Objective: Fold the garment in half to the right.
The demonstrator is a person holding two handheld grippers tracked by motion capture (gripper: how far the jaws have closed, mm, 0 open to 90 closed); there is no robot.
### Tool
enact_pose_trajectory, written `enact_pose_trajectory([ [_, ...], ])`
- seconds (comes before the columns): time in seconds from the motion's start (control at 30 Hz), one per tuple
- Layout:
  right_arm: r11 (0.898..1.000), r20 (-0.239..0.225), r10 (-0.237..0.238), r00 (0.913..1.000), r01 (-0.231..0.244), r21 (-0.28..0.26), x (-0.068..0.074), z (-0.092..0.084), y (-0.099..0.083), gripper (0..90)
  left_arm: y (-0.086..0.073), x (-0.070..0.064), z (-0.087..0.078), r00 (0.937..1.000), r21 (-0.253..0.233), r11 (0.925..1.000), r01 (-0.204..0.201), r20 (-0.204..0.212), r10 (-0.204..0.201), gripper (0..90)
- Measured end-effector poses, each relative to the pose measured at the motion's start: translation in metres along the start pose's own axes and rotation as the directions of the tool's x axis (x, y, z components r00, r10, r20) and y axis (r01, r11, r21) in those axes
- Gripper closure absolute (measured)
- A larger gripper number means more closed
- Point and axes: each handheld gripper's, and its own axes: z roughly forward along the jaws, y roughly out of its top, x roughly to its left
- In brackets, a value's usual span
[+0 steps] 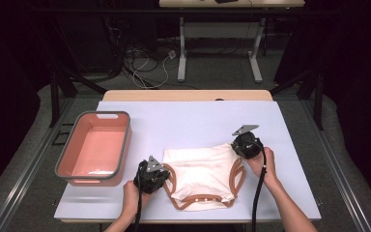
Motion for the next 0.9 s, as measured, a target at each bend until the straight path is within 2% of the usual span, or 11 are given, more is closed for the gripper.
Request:
enact_pose_trajectory([
  [0.17, 1.0, 0.018, 0.002, 0.9998, -0.002, 0.004, -0.002, 0.003, 0.0, 86.4, 0.003, 0.001, 0.002, 1.0, 0.005, 1.0, -0.004, -0.004, 0.004, 85.9],
  [0.23, 0.999, 0.043, -0.03, 0.9986, 0.028, 0.028, -0.002, 0.005, 0.001, 86.5, 0.005, 0.002, 0.003, 0.9998, 0.014, 0.9998, -0.015, -0.012, 0.015, 85.9],
  [0.3, 0.999, 0.053, -0.04, 0.9978, 0.038, 0.036, -0.002, 0.006, 0.002, 86.4, 0.007, 0.002, 0.003, 0.9997, 0.019, 0.9996, -0.02, -0.013, 0.02, 85.9],
  [0.53, 1.0, 0.052, -0.005, 0.9986, 0.004, 0.028, -0.008, 0.008, 0.004, 86.4, 0.013, 0.005, 0.01, 0.9998, 0.017, 0.9998, -0.011, -0.015, 0.011, 85.9],
  [0.63, 0.999, 0.054, 0.03, 0.9981, -0.031, 0.021, -0.012, 0.01, 0.002, 86.3, 0.016, 0.007, 0.012, 0.9997, 0.021, 0.9997, -0.014, -0.019, 0.014, 85.8],
  [0.9, 0.999, 0.075, 0.04, 0.9963, -0.042, 0.018, -0.018, 0.014, 0.0, 86.2, 0.023, 0.012, 0.019, 0.9999, 0.023, 0.9997, -0.009, -0.013, 0.009, 85.3],
])
